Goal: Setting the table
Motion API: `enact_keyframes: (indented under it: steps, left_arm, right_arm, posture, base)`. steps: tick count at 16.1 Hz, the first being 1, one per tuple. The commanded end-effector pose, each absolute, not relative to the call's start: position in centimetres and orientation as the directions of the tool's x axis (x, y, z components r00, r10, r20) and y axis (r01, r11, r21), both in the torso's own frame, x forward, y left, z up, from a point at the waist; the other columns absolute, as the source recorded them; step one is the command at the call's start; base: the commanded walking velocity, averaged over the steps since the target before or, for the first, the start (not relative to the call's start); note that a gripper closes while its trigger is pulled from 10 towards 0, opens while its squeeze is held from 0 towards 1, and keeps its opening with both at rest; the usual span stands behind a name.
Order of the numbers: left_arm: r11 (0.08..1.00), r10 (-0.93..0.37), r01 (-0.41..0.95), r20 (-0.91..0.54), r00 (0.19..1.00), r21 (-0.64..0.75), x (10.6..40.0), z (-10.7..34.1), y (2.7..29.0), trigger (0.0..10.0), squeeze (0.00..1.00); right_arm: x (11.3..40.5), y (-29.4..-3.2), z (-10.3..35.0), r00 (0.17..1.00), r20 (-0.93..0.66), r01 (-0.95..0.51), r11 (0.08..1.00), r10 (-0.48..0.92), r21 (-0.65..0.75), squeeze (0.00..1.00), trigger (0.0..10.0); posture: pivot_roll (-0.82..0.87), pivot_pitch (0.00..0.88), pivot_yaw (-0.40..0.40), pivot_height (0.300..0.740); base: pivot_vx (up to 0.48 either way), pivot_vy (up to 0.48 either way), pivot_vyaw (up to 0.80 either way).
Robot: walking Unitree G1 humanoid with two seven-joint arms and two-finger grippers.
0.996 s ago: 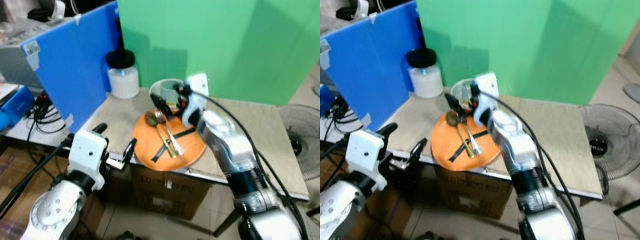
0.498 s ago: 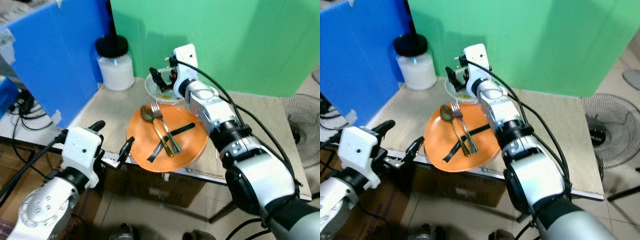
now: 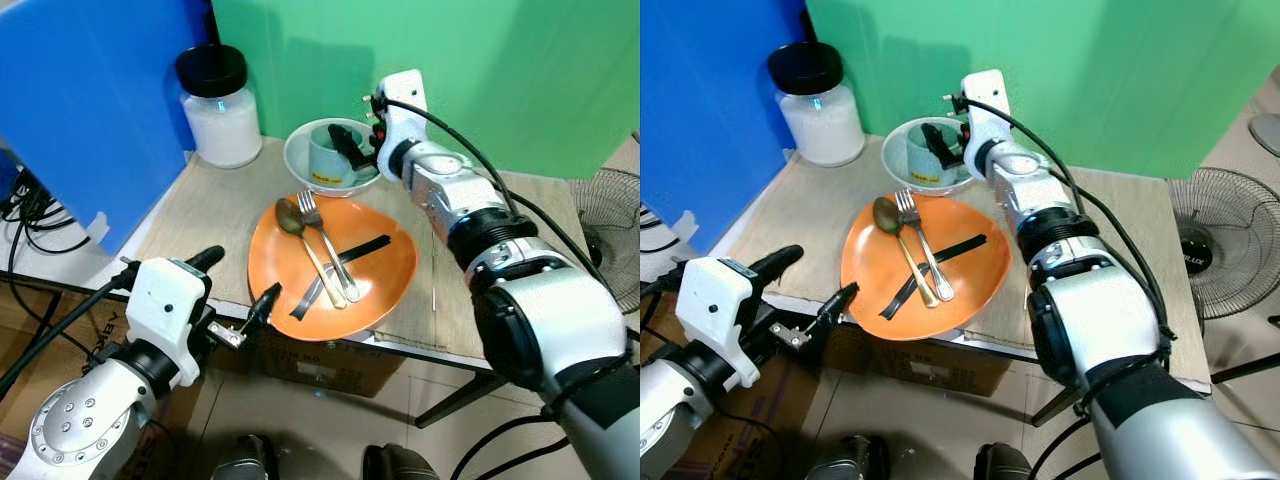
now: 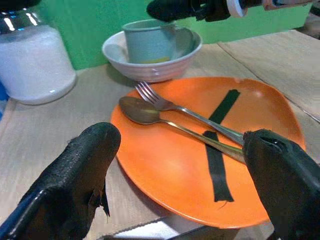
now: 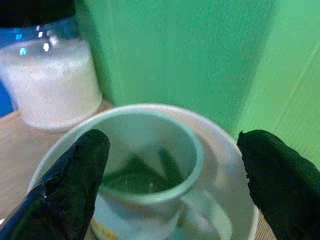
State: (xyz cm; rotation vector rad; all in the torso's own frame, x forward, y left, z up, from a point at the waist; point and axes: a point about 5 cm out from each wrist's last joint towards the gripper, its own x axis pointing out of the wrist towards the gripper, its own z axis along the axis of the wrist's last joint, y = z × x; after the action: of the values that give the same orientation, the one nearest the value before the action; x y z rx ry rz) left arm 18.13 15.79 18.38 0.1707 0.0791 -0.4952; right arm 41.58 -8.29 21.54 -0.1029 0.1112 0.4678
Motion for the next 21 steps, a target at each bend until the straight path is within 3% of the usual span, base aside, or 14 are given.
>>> enact_keyframes:
  steps: [1, 7, 12, 15, 16, 21]
  left_arm:
    - [0.855, -0.483, 0.498, -0.126, 0.866, 0.145, 17.8, 18.5, 15.6, 10.0, 0.0]
    - [0.833, -0.519, 0.539, -0.156, 0.84, 0.128, 17.5, 18.5, 15.6, 10.0, 0.0]
    - [0.828, -0.524, 0.545, -0.166, 0.835, 0.128, 17.4, 18.5, 15.7, 10.0, 0.0]
    - [0.826, -0.526, 0.548, -0.168, 0.834, 0.132, 17.5, 18.6, 15.7, 10.0, 0.0]
    - [0.824, -0.528, 0.55, -0.168, 0.833, 0.135, 17.6, 18.6, 15.7, 10.0, 0.0]
    - [0.82, -0.531, 0.554, -0.169, 0.83, 0.146, 17.7, 18.6, 15.7, 10.0, 0.0]
  right_arm:
    - [41.6, -8.1, 21.5, 0.874, -0.149, -0.475, 0.878, 0.463, -0.063, 0.0, 10.0]
    - [40.8, -7.0, 19.9, 0.762, -0.294, -0.627, 0.77, 0.577, -0.114, 0.0, 10.0]
    - [41.1, -7.9, 20.7, 0.766, -0.317, -0.624, 0.766, 0.559, -0.156, 0.0, 10.0]
    - [41.3, -8.0, 21.3, 0.774, -0.31, -0.614, 0.775, 0.552, -0.152, 0.0, 1.7]
    - [41.3, -8.0, 21.3, 0.771, -0.317, -0.615, 0.775, 0.552, -0.147, 0.0, 0.0]
    - [41.2, -7.6, 20.9, 0.769, -0.344, -0.598, 0.797, 0.539, -0.085, 0.0, 0.0]
  posture:
    - [0.04, 0.181, 0.009, 0.74]
    - [0.05, 0.186, 0.009, 0.74]
    - [0.05, 0.182, 0.006, 0.74]
    - [0.05, 0.178, 0.009, 0.74]
    - [0.05, 0.176, 0.01, 0.74]
    - [0.06, 0.162, 0.009, 0.74]
  base:
    - [0.0, 0.0, 0.0]
    - [0.0, 0.0, 0.0]
    - [0.0, 0.0, 0.0]
    - [0.0, 0.0, 0.0]
    - [0.0, 0.0, 0.0]
    - [0.0, 0.0, 0.0]
